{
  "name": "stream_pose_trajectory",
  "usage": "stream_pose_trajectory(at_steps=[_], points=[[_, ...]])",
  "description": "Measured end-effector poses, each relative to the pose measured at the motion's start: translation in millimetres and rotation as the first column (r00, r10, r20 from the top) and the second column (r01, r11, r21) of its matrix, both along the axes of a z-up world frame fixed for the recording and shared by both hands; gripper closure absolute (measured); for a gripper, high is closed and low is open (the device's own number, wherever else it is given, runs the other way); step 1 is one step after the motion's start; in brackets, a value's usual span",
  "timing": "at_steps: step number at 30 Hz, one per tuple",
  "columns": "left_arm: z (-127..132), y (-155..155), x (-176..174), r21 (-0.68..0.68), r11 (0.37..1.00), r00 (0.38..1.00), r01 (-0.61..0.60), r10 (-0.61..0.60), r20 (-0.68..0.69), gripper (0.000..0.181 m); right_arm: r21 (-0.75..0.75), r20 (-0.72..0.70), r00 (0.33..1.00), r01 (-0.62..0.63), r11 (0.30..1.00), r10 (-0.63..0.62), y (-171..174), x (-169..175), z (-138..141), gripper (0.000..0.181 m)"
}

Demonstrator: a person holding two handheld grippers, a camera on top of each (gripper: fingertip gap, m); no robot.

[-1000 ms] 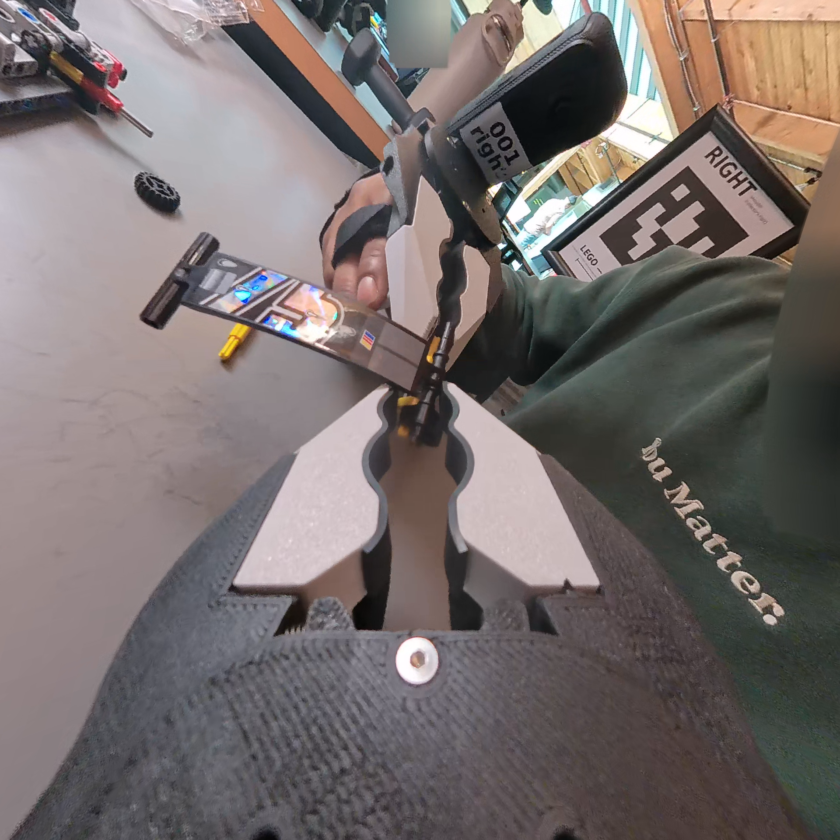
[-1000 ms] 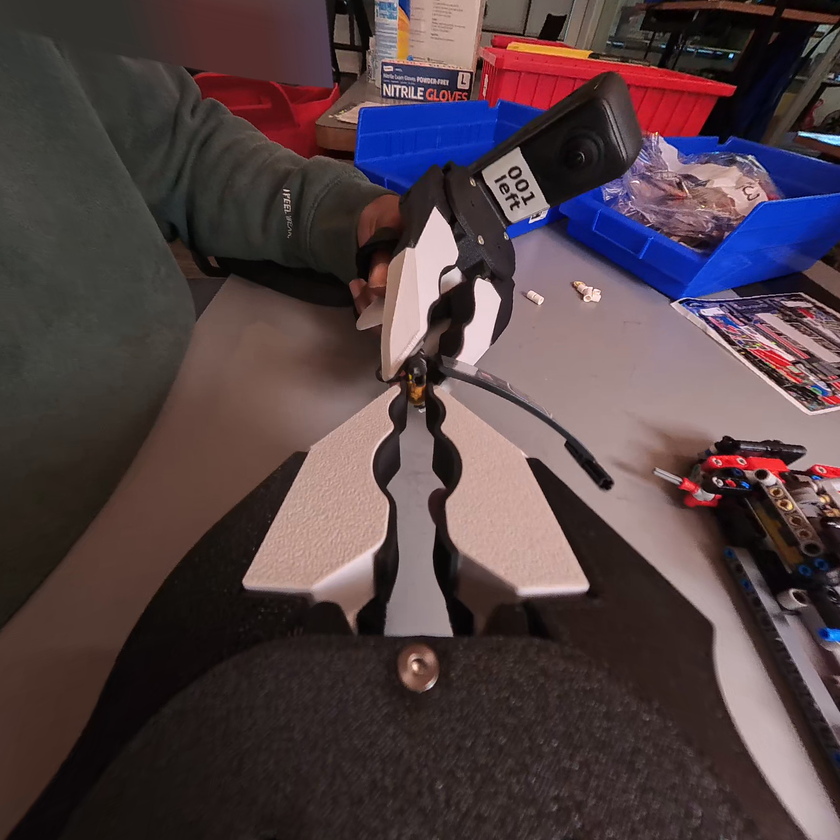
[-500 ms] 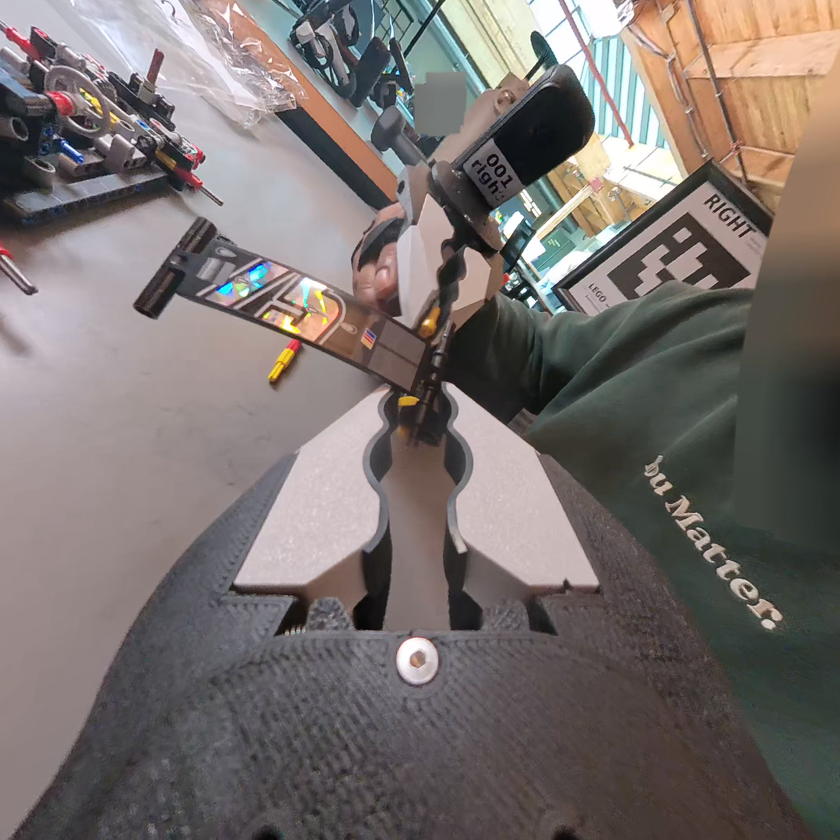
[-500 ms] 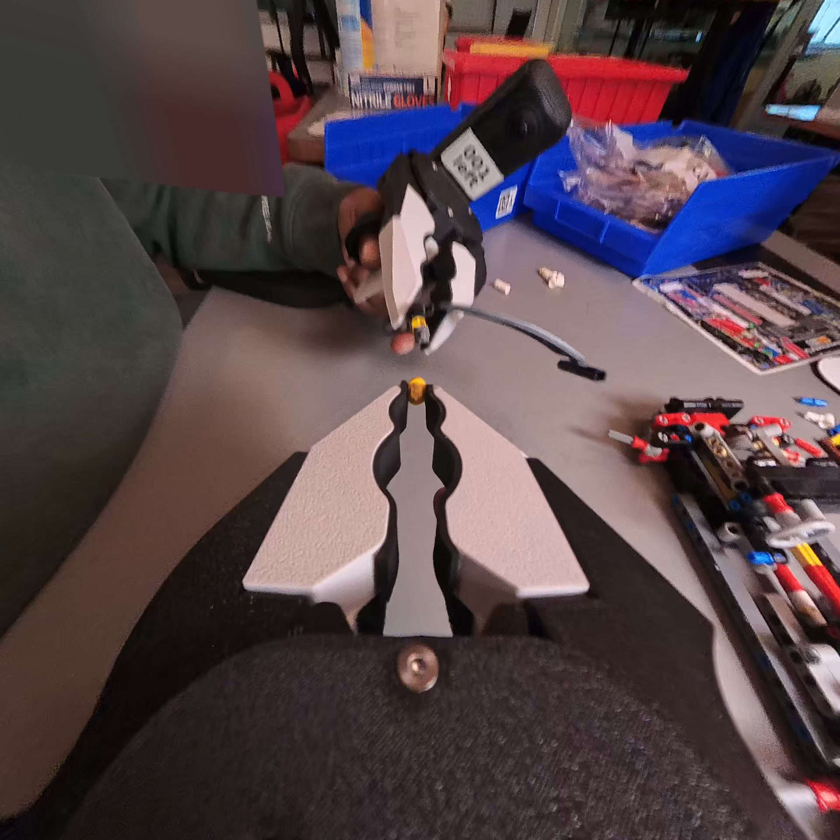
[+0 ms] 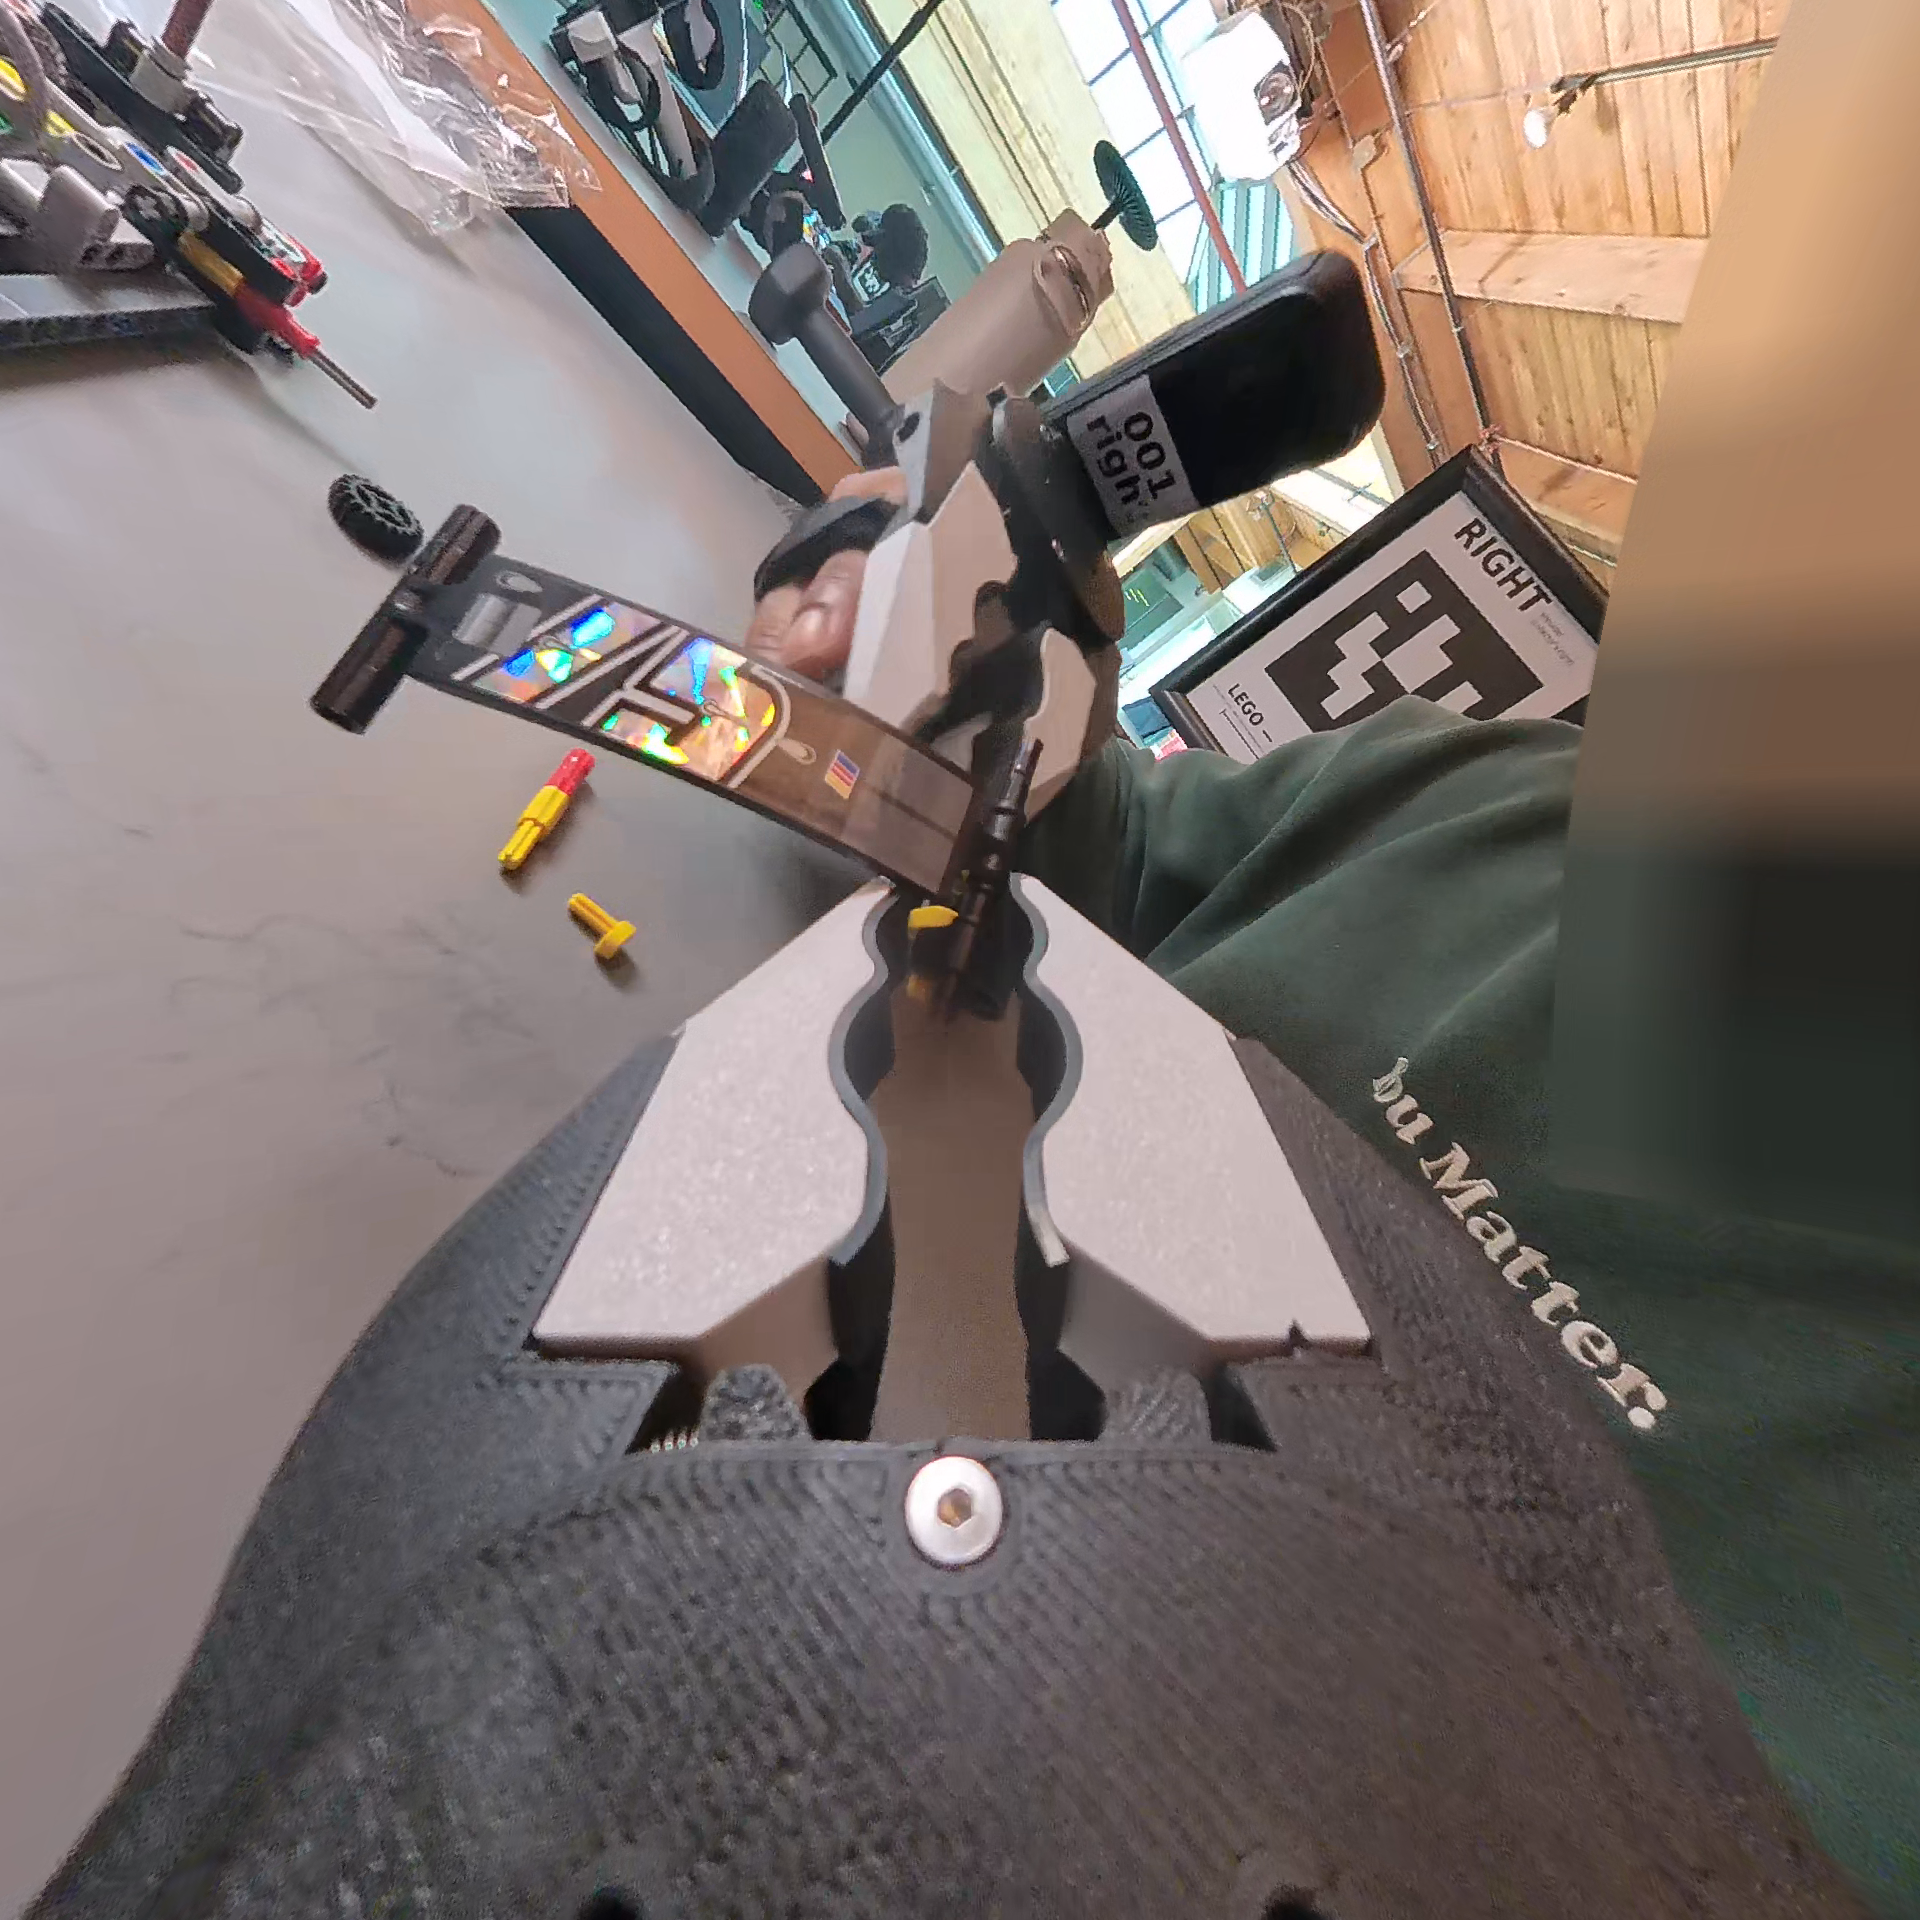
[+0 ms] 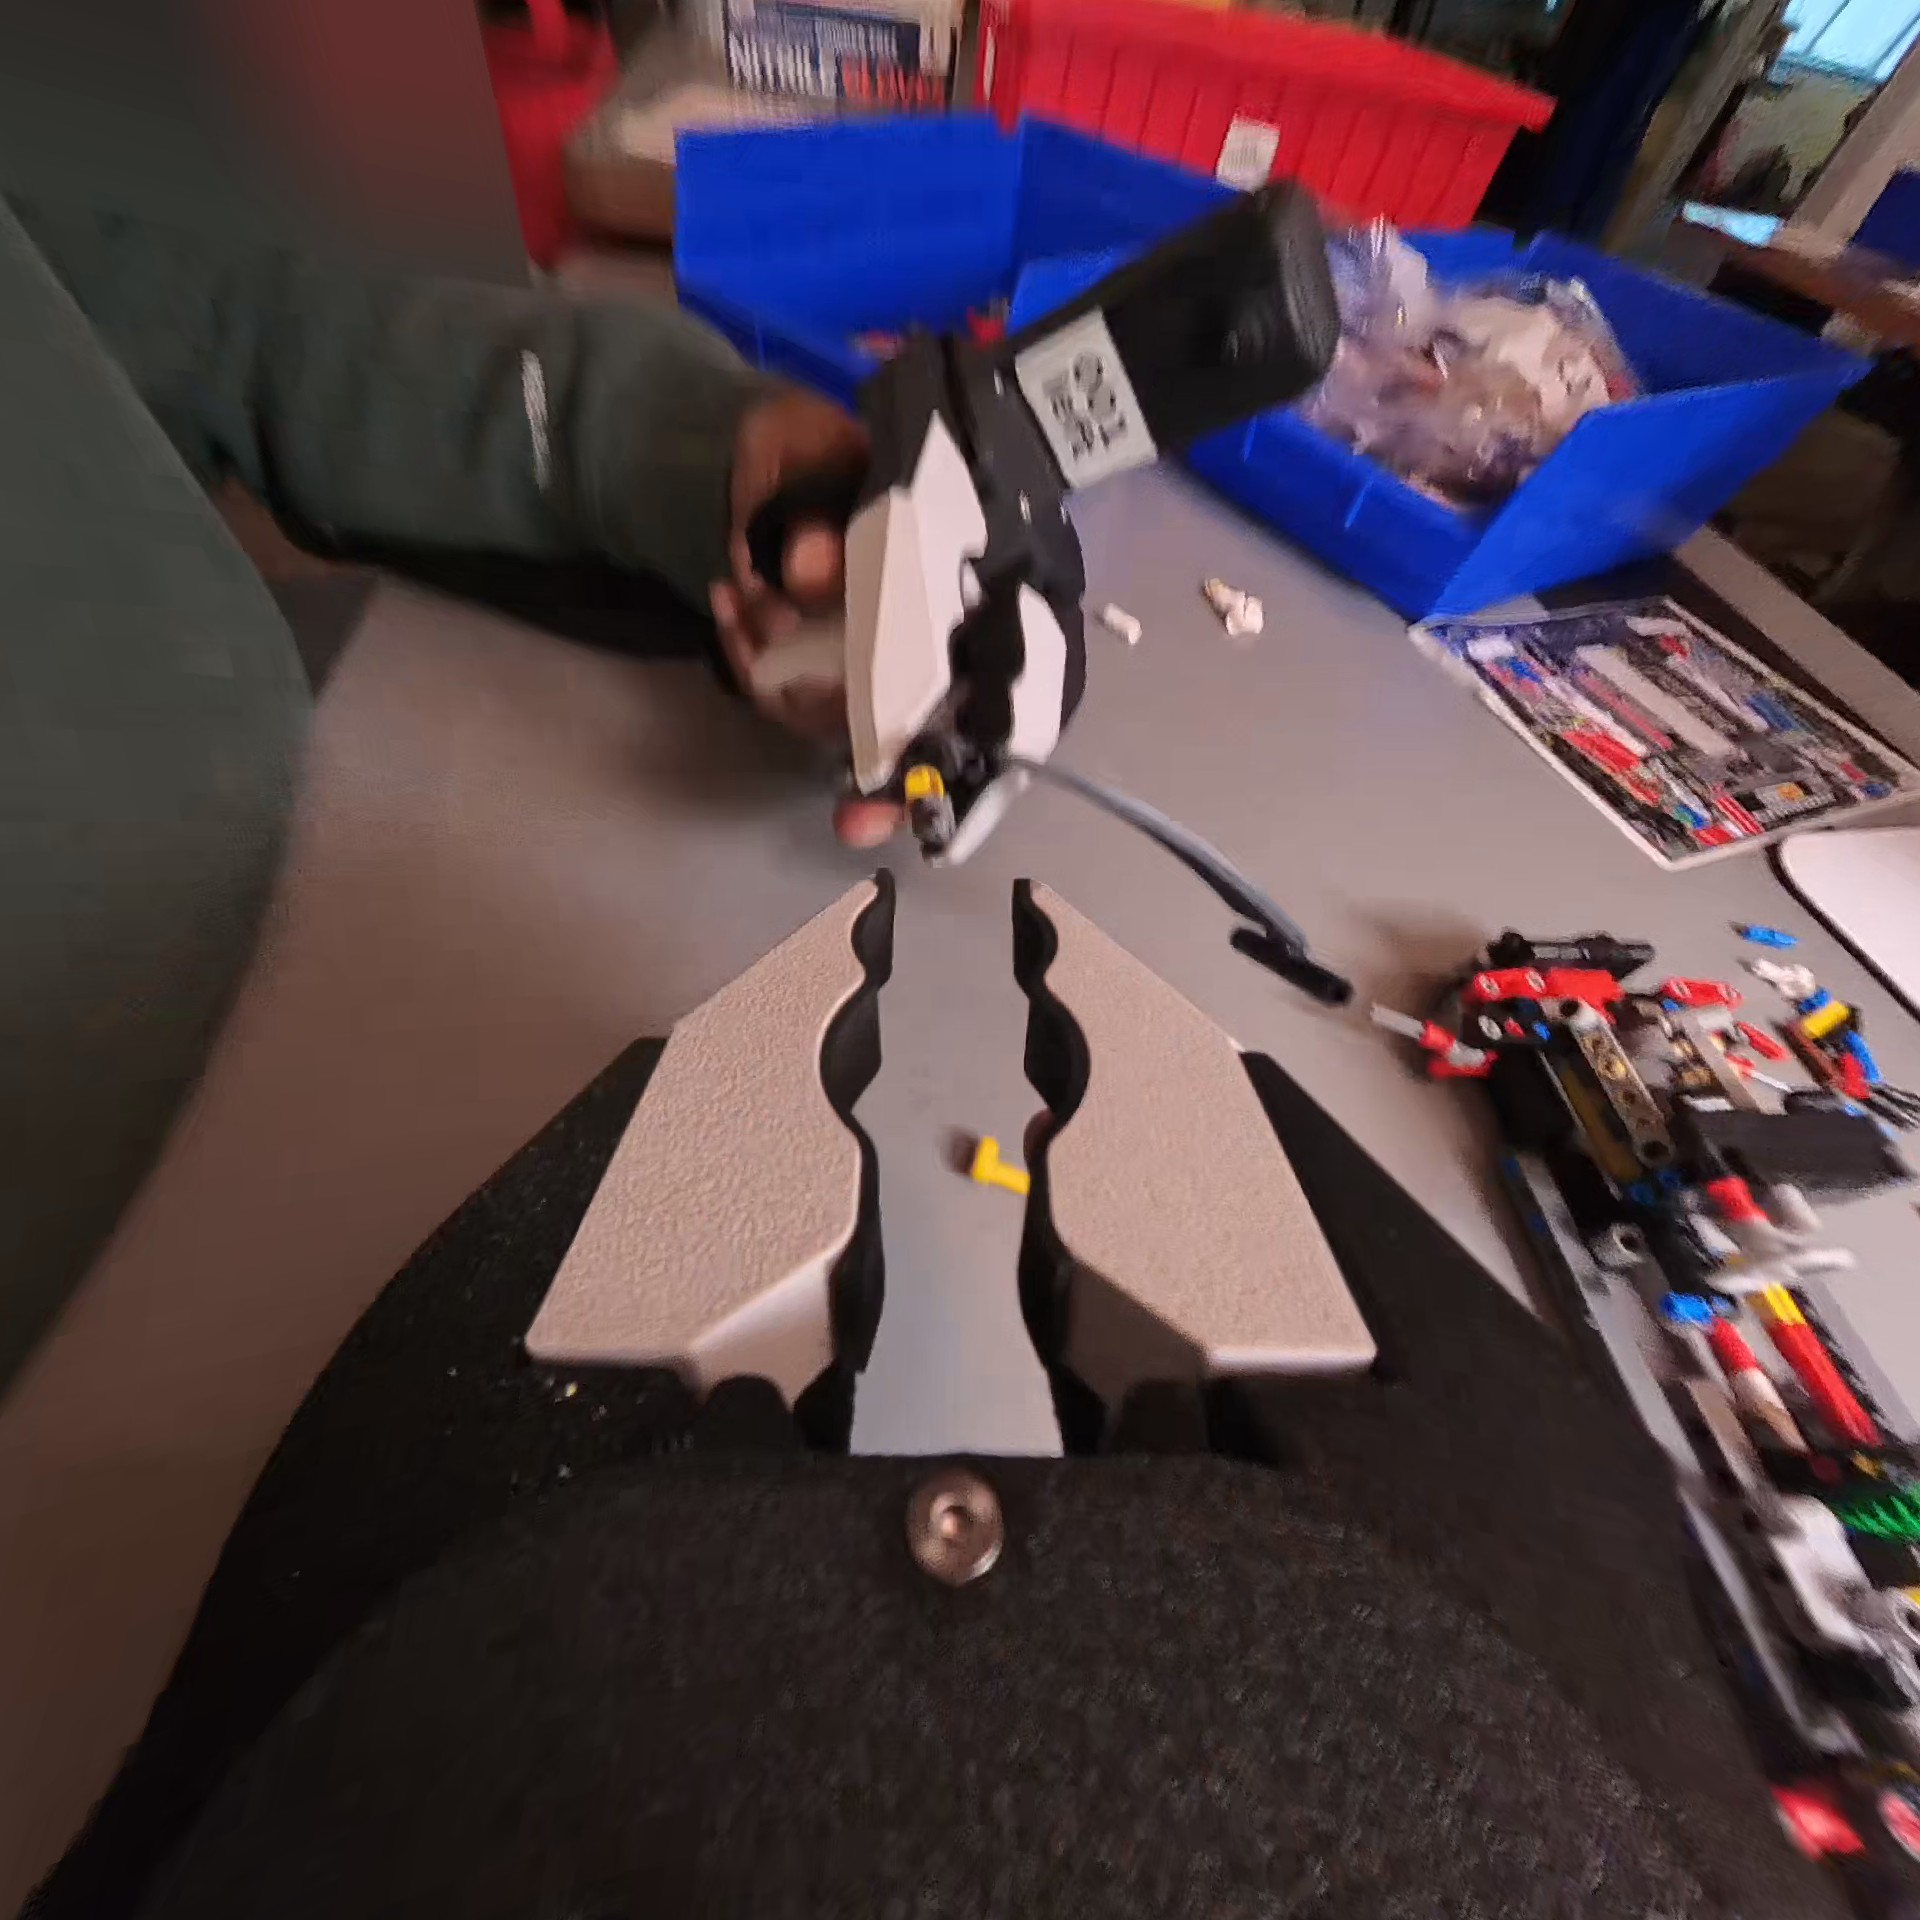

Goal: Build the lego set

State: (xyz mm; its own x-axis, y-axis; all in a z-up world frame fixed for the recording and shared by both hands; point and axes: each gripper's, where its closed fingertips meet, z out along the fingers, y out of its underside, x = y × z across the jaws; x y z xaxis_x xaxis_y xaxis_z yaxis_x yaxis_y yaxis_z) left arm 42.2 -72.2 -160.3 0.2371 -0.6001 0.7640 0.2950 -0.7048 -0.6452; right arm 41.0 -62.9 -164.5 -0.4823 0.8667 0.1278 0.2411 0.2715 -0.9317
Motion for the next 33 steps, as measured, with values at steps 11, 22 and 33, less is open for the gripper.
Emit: stream_pose_trajectory(at_steps=[11, 22, 33], points=[[7, -8, 7, 0.094, 0.995, 0.998, 0.027, -0.021, -0.063, 0.161, -0.123, -0.044, 0.999, -0.034, 0.992, 0.029, -16, -5, 11, 0.178], [6, -8, 8, 0.171, 0.985, 0.987, 0.011, 0.017, -0.16, 0.161, -0.232, -0.04, 0.999, -0.029, 0.972, 0.021, -8, -2, 14, 0.177], [1, -11, 12, 0.141, 0.99, 0.987, 0.031, -0.008, -0.159, 0.162, -0.271, -0.017, 0.998, -0.059, 0.961, 0.056, -11, 0, 8, 0.177]])
